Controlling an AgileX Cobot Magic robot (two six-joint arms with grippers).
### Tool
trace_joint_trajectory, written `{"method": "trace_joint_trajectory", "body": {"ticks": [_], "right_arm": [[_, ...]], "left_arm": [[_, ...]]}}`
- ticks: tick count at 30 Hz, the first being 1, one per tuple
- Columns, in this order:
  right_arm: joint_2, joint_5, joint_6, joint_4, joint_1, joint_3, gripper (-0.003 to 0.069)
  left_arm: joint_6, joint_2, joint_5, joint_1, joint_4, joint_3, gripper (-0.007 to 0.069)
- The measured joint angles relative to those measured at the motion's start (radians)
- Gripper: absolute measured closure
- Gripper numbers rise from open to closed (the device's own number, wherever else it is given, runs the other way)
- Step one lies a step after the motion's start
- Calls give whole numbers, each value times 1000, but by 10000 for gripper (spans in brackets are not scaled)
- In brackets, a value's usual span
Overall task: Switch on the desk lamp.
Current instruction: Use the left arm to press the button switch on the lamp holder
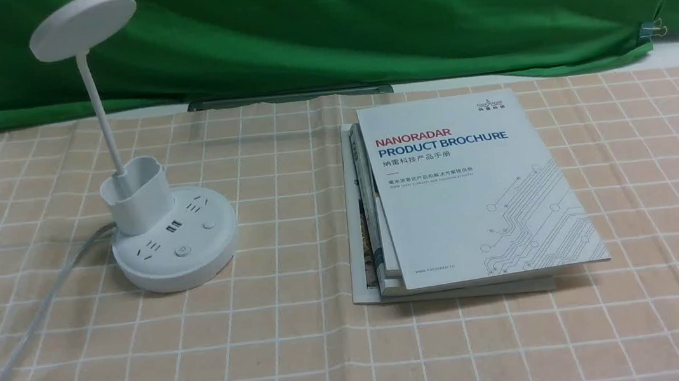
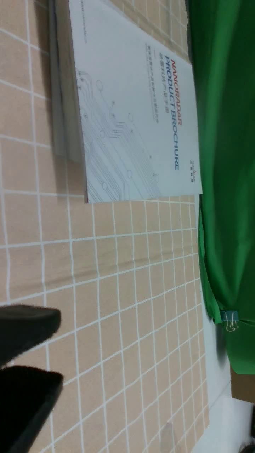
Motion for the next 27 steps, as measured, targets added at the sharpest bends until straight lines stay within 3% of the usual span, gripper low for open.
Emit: {"method": "trace_joint_trajectory", "body": {"ticks": [21,27], "right_arm": [[0,0,0,0,0,0,419],[0,0,0,0,0,0,419]], "left_arm": [[0,0,0,0,0,0,623],[50,0,0,0,60,0,623]]}}
